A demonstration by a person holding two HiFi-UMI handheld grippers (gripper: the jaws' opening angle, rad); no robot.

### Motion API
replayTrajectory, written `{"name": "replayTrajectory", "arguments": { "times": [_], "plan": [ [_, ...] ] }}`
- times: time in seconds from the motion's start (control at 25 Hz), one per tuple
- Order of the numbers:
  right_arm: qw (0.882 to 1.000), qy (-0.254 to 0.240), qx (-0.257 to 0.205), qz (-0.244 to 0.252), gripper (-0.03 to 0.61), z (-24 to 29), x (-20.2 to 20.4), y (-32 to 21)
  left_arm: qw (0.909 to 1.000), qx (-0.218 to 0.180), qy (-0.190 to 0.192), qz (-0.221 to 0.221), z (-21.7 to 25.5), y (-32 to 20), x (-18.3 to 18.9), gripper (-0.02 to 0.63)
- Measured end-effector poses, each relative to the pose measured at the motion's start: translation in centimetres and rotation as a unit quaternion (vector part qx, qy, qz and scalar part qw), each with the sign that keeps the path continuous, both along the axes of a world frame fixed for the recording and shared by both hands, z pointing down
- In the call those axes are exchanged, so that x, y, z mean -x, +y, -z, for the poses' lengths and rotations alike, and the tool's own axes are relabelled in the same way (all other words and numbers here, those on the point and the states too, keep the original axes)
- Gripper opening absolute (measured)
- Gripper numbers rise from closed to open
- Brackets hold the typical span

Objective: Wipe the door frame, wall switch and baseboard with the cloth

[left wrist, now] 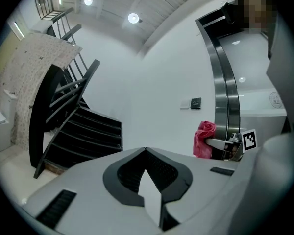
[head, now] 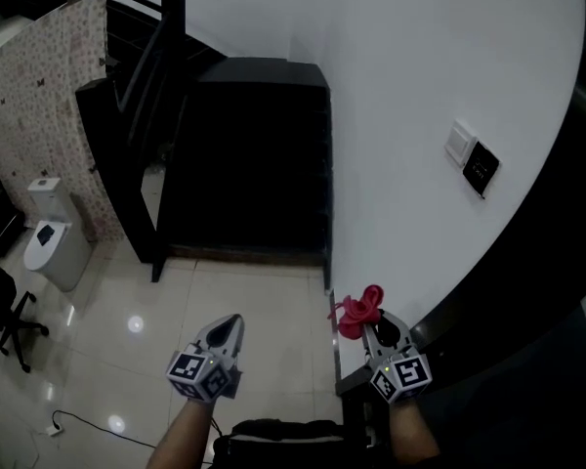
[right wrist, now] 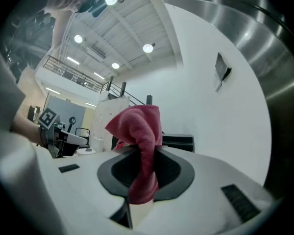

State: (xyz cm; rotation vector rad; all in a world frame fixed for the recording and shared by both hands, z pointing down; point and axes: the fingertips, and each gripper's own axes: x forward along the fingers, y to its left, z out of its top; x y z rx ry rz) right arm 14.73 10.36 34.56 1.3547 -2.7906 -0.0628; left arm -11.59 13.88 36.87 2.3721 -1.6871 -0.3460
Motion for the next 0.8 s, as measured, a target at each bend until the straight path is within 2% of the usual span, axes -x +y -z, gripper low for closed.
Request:
{"name": "replayTrajectory", "arguments": {
  "times": [0.24,0.36,0.48,0.64,0.8],
  "plan": [
    [0.997,-0.044,0.056,-0.023,0.063,-2.3,4.0,-3.3,0.9987,0.021,0.041,0.023,-1.5,-0.8,6.1,0.003],
    [0.994,-0.063,0.084,-0.029,0.063,-4.6,5.1,-8.4,0.9963,0.023,0.057,0.06,-2.7,-2.8,9.6,0.003],
    [0.994,-0.069,0.08,-0.034,0.062,-5.7,6.0,-15.6,0.9948,0.017,0.045,0.089,-3.4,-7.8,12.4,0.003],
    [0.991,-0.102,0.081,-0.044,0.061,-6.3,7.5,-26.9,0.9936,0.025,0.023,0.108,-3.3,-17.5,15.4,0.003],
    [0.988,-0.142,0.041,-0.046,0.061,-2.4,9.2,-35.0,0.9962,-0.008,0.006,0.087,1.3,-26.4,16.2,0.003]
  ]
}}
